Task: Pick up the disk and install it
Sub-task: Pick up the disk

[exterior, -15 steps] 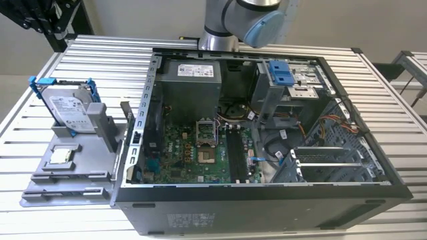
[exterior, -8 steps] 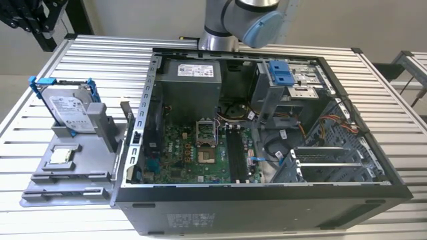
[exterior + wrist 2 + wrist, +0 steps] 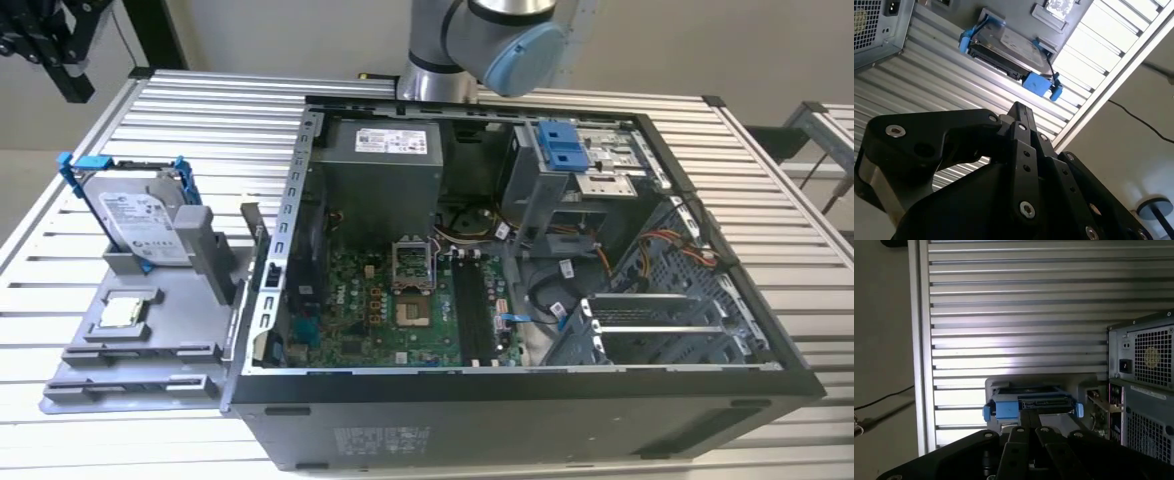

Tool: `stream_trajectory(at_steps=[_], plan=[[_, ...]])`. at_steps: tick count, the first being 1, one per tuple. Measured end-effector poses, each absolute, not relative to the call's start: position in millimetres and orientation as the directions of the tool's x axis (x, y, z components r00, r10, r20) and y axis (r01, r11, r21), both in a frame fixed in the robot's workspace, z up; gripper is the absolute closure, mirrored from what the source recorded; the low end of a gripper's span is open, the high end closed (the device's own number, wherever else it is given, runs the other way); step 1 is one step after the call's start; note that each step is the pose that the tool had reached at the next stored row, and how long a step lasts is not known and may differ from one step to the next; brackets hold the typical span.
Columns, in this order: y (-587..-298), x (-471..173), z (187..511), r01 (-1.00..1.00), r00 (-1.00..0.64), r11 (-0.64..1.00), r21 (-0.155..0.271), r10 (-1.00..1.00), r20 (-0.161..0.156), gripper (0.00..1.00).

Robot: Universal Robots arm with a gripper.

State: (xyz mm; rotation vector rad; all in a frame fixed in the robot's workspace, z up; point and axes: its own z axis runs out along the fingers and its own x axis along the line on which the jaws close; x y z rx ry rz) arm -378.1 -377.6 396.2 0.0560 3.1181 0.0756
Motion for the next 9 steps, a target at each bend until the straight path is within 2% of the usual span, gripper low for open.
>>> stream_trajectory(at_steps=[9], plan=[[-378, -394, 396, 0.016, -1.000, 0.999, 0.049, 0.017, -0.021, 1.00]])
